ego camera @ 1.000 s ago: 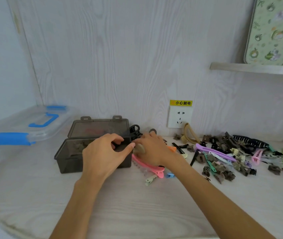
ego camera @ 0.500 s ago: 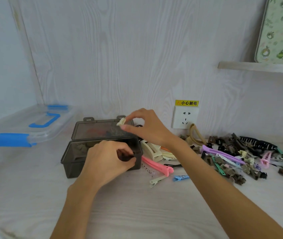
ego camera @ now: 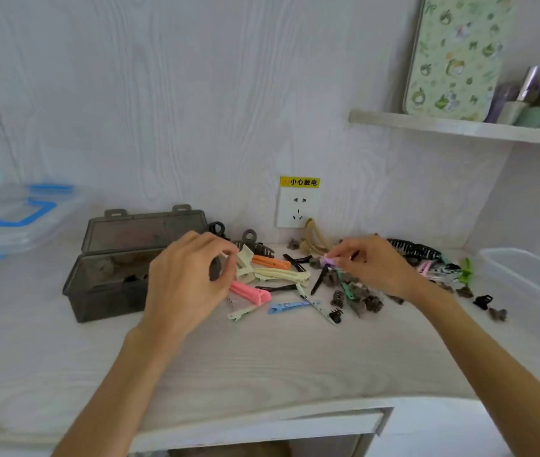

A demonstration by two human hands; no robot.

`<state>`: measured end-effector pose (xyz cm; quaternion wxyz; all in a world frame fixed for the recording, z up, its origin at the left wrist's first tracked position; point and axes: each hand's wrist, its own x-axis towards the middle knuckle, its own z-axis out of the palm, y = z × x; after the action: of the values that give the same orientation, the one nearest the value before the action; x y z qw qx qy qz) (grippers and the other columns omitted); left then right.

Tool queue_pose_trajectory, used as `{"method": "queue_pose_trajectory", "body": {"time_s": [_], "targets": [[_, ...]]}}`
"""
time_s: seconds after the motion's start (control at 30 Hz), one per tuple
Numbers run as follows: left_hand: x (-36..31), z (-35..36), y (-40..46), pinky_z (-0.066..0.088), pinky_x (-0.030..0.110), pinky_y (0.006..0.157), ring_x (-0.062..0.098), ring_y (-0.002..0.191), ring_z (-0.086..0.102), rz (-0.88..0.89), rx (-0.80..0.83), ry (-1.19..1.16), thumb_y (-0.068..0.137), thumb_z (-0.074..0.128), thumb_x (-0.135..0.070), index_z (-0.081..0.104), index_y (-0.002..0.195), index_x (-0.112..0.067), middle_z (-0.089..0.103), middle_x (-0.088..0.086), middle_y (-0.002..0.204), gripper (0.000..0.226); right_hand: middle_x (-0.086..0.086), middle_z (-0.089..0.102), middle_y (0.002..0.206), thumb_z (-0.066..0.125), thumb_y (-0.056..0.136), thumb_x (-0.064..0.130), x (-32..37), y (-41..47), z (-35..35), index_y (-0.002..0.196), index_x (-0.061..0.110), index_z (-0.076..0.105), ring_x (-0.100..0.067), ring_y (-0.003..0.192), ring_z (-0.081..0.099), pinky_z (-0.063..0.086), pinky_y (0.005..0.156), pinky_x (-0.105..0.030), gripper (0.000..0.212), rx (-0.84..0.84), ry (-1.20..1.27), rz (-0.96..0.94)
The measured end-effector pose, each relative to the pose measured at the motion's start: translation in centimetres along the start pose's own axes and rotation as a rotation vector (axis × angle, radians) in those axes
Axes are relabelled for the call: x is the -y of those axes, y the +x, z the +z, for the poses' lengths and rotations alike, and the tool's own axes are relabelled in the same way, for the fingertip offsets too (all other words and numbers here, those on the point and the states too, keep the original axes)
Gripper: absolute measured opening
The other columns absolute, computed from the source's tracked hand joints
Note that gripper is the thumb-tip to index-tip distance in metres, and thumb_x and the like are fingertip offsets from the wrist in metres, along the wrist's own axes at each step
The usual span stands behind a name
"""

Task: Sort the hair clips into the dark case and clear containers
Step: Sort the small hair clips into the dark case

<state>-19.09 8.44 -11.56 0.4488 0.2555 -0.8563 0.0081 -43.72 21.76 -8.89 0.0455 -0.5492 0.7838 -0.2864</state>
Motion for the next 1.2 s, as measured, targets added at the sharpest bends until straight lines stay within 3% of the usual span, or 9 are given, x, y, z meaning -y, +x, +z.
{"method": "queue_pose_trajectory", "body": {"time_s": [0.07, 0.17, 0.3, 0.47, 0.57, 0.73, 0.83, 0.97, 1.2], "targets": [[-2.6, 1.4, -0.5, 0.056, 0.029, 0.064, 0.005, 0.079, 0.060, 0.050, 0.082, -0.077, 0.081, 0.067, -0.024, 0.069, 0.094, -0.029, 0.068, -0.014, 0.089, 0.014, 0.008, 0.067, 0.083, 0.059, 0.089, 0.024, -2.0, -1.7, 0.0, 0.099, 0.021, 0.072, 0.003, 0.066, 0.054, 0.038, 0.059, -0.012, 0.016, -0.072, -0.060, 0.023], [-6.4, 4.0, -1.6, 0.046, 0.027, 0.094, 0.003, 0.112, 0.051, 0.140, 0.370, -0.179, 0.092, 0.053, -0.029, 0.055, 0.124, -0.034, 0.057, -0.016, 0.125, 0.032, 0.017, 0.057, 0.072, 0.053, 0.093, 0.023, -4.0, -4.1, 0.1, 0.099, 0.022, 0.069, 0.006, 0.060, 0.046, 0.029, 0.051, -0.011, 0.018, -0.148, -0.154, 0.090], [-9.5, 6.9, -1.4, 0.030, 0.028, 0.102, 0.009, 0.126, 0.039, 0.164, 0.573, -0.152, 0.087, 0.047, -0.059, 0.036, 0.138, -0.034, 0.047, -0.011, 0.136, 0.058, 0.004, 0.058, 0.106, 0.050, 0.094, 0.030, -4.9, -5.8, 1.7, 0.116, 0.023, 0.059, -0.012, 0.092, 0.055, 0.036, 0.073, -0.020, 0.024, -0.120, -0.086, 0.047], [-9.6, 9.3, -0.2, 0.034, 0.031, 0.095, 0.013, 0.114, 0.047, 0.113, 0.486, -0.030, 0.091, 0.044, -0.046, 0.049, 0.128, -0.029, 0.059, -0.008, 0.120, 0.041, 0.009, 0.048, 0.126, 0.055, 0.081, 0.059, -5.2, -6.2, 2.9, 0.132, 0.027, 0.046, -0.010, 0.116, 0.044, 0.039, 0.096, -0.025, 0.061, -0.080, -0.186, 0.022], [-9.0, 9.9, -0.1, 0.031, 0.031, 0.095, 0.013, 0.113, 0.046, 0.085, 0.432, 0.028, 0.093, 0.040, -0.033, 0.055, 0.119, -0.027, 0.057, -0.007, 0.117, 0.031, 0.011, 0.052, 0.122, 0.057, 0.078, 0.061, -5.2, -6.4, 3.0, 0.123, 0.029, 0.050, -0.008, 0.108, 0.050, 0.043, 0.087, -0.025, 0.055, -0.145, -0.167, 0.039], [-10.0, 10.6, 0.6, 0.032, 0.034, 0.097, 0.017, 0.114, 0.049, 0.252, 0.493, 0.027, 0.095, 0.034, -0.042, 0.039, 0.135, -0.022, 0.055, -0.002, 0.127, 0.045, 0.015, 0.054, 0.087, 0.059, 0.071, 0.070, -5.1, -6.3, 3.1, 0.092, 0.031, 0.050, -0.006, 0.074, 0.050, 0.035, 0.057, -0.020, 0.045, -0.255, -0.203, 0.069], [-10.0, 11.2, 0.9, 0.038, 0.030, 0.078, 0.018, 0.100, 0.057, 0.232, 0.516, -0.077, 0.096, 0.037, -0.041, 0.044, 0.128, -0.025, 0.060, -0.002, 0.120, 0.037, 0.011, 0.058, 0.094, 0.059, 0.078, 0.061, -5.2, -6.4, 3.1, 0.101, 0.029, 0.055, -0.010, 0.081, 0.055, 0.040, 0.062, -0.023, 0.040, -0.264, -0.227, 0.061], [-9.8, 10.9, 0.5, 0.035, 0.028, 0.061, 0.014, 0.073, 0.058, 0.125, 0.464, -0.206, 0.091, 0.048, -0.048, 0.054, 0.113, -0.032, 0.067, -0.005, 0.081, 0.028, 0.004, 0.057, 0.118, 0.051, 0.091, 0.037, -5.5, -6.1, 3.2, 0.123, 0.026, 0.055, -0.014, 0.098, 0.057, 0.040, 0.072, -0.022, 0.033, -0.238, -0.271, 0.024], [-9.8, 9.7, 0.0, 0.037, 0.019, 0.056, 0.003, 0.063, 0.055, 0.079, 0.362, -0.350, 0.081, 0.057, -0.054, 0.066, 0.097, -0.030, 0.064, -0.010, 0.071, 0.030, 0.007, 0.063, 0.095, 0.065, 0.080, 0.047, -5.2, -6.4, 3.0, 0.101, 0.022, 0.062, -0.010, 0.083, 0.057, 0.038, 0.063, -0.017, 0.033, -0.251, -0.152, 0.096]]}}
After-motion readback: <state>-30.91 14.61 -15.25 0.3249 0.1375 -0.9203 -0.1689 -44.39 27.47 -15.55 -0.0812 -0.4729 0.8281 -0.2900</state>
